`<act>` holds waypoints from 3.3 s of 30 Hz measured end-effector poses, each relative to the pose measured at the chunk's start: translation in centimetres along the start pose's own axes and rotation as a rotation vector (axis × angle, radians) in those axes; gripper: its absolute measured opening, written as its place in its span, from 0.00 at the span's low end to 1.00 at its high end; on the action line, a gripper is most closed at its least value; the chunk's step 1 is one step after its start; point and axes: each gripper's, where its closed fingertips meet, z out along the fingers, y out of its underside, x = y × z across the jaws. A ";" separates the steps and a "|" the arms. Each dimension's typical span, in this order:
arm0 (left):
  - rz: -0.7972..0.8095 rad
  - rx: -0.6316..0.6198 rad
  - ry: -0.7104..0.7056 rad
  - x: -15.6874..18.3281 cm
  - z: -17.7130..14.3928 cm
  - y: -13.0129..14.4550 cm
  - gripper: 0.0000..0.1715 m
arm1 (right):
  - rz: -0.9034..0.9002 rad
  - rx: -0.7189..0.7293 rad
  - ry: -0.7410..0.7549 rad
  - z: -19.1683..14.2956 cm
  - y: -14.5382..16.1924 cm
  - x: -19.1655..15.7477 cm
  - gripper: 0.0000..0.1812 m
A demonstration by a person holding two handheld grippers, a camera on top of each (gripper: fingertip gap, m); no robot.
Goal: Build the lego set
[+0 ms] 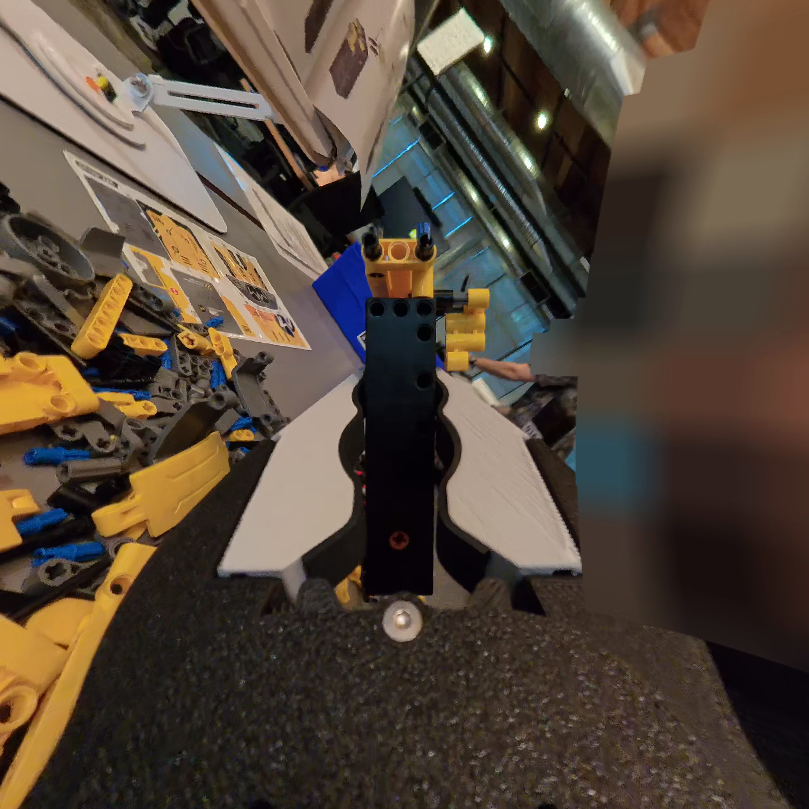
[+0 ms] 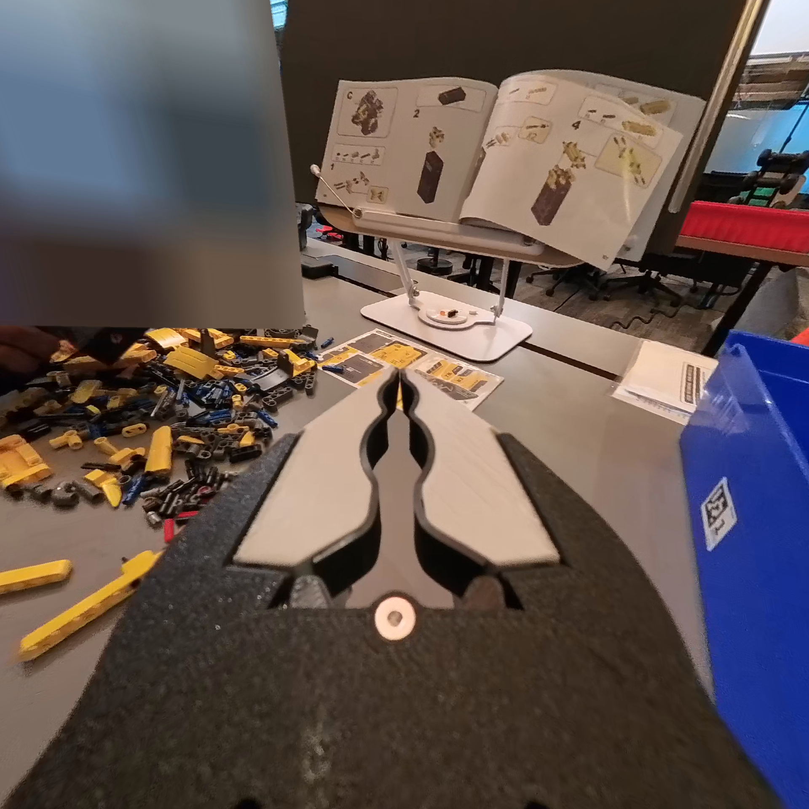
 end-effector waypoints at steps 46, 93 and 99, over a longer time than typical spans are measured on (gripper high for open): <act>0.814 -0.837 0.205 7.2 0.1 19.2 0.15 | 0.239 -0.166 -0.995 -4.6 0.1 -20.0 0.14; 0.486 -0.719 0.316 6.8 -0.2 16.6 0.14 | 0.424 -0.230 -0.988 -4.1 0.9 -17.8 0.14; 0.471 -0.717 0.329 7.0 -0.1 16.8 0.15 | 0.484 -0.212 -1.002 -4.1 0.3 -17.6 0.14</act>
